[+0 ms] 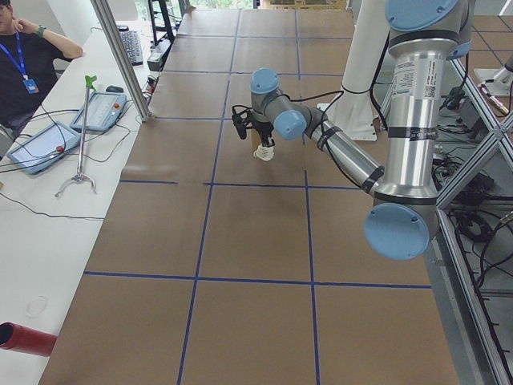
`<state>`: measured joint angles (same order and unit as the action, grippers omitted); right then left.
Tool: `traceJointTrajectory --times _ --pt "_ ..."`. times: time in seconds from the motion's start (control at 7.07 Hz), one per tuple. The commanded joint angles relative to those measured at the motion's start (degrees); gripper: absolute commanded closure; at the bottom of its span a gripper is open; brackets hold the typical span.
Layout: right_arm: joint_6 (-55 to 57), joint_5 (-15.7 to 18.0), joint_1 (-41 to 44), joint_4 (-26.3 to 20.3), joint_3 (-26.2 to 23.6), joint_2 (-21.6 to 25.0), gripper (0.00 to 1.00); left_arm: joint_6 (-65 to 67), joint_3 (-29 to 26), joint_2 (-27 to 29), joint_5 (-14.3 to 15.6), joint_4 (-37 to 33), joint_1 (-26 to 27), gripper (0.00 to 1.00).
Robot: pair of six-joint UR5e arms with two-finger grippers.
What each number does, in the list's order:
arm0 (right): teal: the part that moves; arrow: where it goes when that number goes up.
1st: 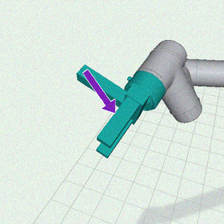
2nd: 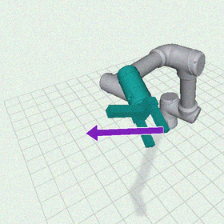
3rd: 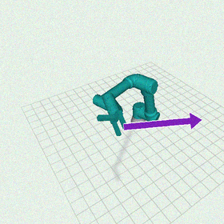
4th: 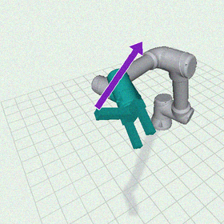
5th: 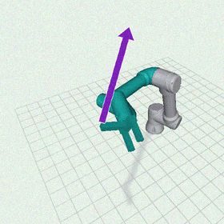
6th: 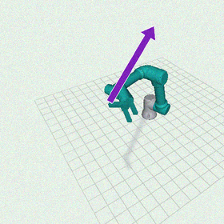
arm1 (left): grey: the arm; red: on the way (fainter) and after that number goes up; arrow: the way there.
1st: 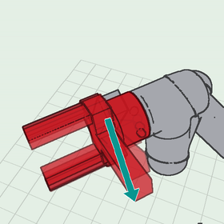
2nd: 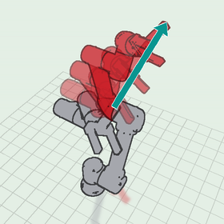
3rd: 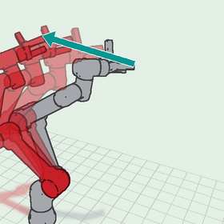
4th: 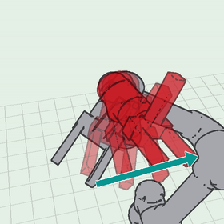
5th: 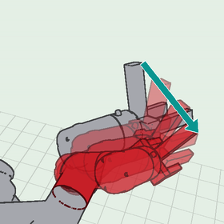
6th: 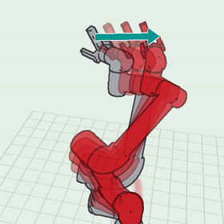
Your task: Collect badminton balls into bucket
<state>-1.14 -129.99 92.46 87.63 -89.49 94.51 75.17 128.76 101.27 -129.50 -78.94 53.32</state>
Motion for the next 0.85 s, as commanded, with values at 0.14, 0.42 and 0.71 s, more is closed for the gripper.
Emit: traceJointTrajectory --times 0.14,0.42,0.71 --pt "0.0 0.0 0.0 0.0 0.02 -0.03 0.0 -4.33 0.0 23.22 3.55 33.08 0.38 1.0" --pt "0.0 0.0 0.0 0.0 -0.07 0.06 0.0 -4.25 -5.41 33.24 3.29 40.5 0.21 1.0" --pt "0.0 0.0 0.0 0.0 0.02 -0.03 0.0 -3.81 -10.7 38.29 2.77 41.77 -0.58 1.0"
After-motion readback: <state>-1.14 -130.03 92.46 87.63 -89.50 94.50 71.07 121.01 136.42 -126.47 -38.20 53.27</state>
